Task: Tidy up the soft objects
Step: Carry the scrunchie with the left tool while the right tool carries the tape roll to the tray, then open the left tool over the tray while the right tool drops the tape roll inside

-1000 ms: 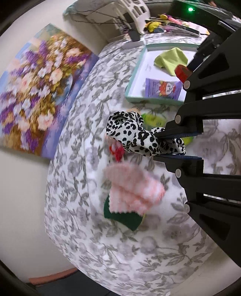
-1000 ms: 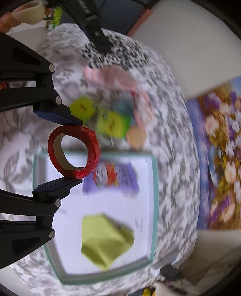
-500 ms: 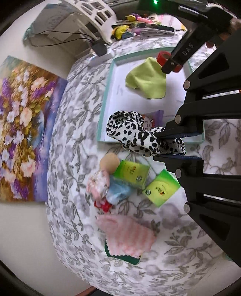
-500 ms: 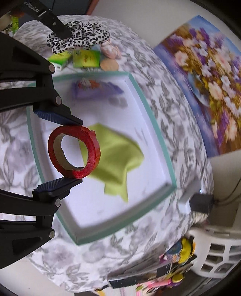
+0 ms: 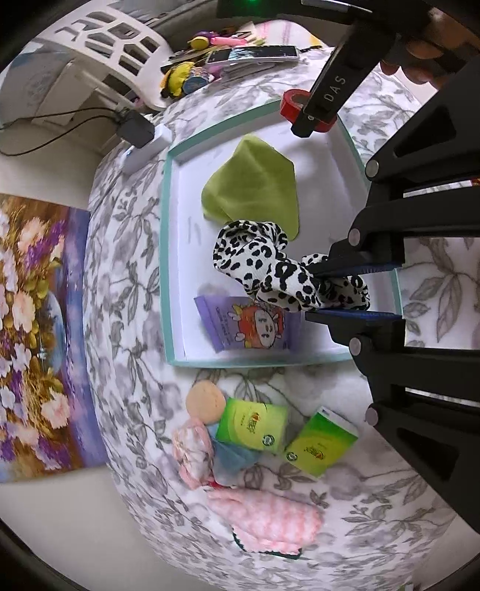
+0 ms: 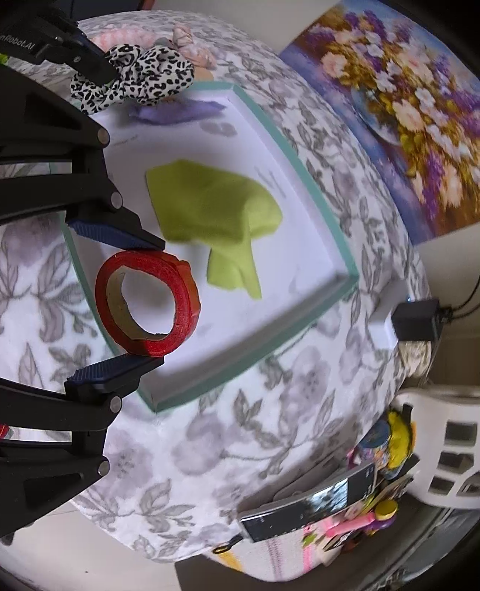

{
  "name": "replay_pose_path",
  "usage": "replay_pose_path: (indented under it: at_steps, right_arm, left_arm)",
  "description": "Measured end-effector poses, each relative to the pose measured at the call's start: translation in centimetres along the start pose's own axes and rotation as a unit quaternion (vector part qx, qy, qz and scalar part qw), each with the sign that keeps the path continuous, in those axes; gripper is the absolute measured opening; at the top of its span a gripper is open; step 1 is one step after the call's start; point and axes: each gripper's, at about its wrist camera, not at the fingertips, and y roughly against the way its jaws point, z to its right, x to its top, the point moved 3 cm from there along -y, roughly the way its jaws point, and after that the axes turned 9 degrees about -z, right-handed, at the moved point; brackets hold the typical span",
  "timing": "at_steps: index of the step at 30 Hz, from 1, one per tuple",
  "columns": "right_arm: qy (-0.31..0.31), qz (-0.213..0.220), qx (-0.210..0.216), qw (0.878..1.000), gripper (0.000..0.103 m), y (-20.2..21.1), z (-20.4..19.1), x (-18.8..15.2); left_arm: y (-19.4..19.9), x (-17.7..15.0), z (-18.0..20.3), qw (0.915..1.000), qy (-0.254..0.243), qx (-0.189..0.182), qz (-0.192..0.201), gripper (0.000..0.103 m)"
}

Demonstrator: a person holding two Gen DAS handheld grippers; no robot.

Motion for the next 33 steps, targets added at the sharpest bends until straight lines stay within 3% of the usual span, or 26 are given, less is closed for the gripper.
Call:
replay_pose_path:
  at_steps: [2,3,4,6,9,14,17,25,33]
  right_arm:
    - [-0.004,-0.001,-0.001,1.0,0.057,-0.1,0.2,0.0]
    - [-0.004,-0.001,0.0,1.0,0.057,-0.1,0.2,0.0]
    - [-0.003,0.001,0.002,1.0,0.057,-0.1,0.1,0.0]
    - [0.0,0.006,0.004,1.0,0.059,0.0,-0.1,0.0]
    - [0.004,0.011,0.005,1.0,0.078,0.1,-0.4,0.0]
    - [0.014,0.012,0.001,1.0,0.088,-0.1,-0.8,-0.1]
    - [0.021,0.011,0.002,1.0,0.102,-0.3,-1.1,-0.1]
    - [0.029,0.015,-0.005,0.999,0.103,-0.6,-1.5,-0.3]
    - [0.03,0.01,-0.006,0.999,0.103,-0.9,-1.7,-0.4]
  left_arm:
    - [-0.1,0.2,0.1,1.0,-0.005,0.0,0.003,0.019]
    - [-0.1,0.2,0.0,1.0,-0.005,-0.002,0.006,0.03]
    - [-0.1,0.4,0.0,1.0,-0.003,-0.003,0.008,0.053]
    - [0.1,0.6,-0.6,0.9998,0.008,-0.009,0.014,0.082]
    - [0.3,0.8,-1.4,0.9994,0.027,-0.013,0.018,0.083]
    - [0.0,0.9,-2.6,0.9987,0.048,0.006,0.016,0.088]
    - [-0.2,1.0,-3.4,0.9978,0.061,0.022,0.016,0.088]
    - [-1.1,1.1,-6.8,0.9912,0.118,0.06,0.011,0.088]
    - [-2.2,1.0,-8.7,0.9868,0.149,0.061,-0.013,0.088]
